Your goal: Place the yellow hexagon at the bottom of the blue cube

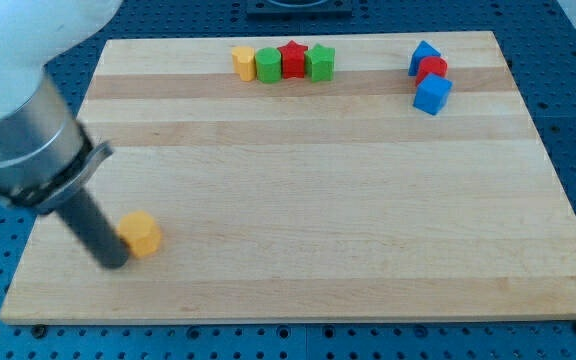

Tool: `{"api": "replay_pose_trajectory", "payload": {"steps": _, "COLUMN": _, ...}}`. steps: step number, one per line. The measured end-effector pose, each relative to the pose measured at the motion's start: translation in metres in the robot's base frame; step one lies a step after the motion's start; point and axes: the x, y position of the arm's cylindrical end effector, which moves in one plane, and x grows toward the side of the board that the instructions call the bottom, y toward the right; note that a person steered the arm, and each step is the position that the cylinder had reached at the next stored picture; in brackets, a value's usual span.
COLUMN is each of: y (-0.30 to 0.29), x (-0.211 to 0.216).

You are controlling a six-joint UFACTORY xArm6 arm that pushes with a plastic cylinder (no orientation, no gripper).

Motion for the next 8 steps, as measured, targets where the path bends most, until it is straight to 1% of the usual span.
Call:
{"api": "replay_pose_trajectory", "payload": {"steps": 2, "y": 0.070, "x": -0.055}}
{"api": "replay_pose_trajectory", "payload": {"steps": 3, "y": 0.081, "x": -0.067}}
{"api": "replay_pose_trajectory", "payload": {"steps": 4, "y": 0.010, "x": -0.062}}
{"api": "replay_pose_trajectory", "payload": {"steps": 5, "y": 0.018, "x": -0.088}}
{"api": "replay_pose_trajectory", "payload": {"steps": 6, "y": 0.051, "x": -0.105}}
{"api": "replay_pose_trajectory", "payload": {"steps": 7, "y": 0.098, "x": -0.105}}
{"api": "replay_pose_trajectory", "payload": {"steps": 8, "y": 0.111, "x": -0.103}}
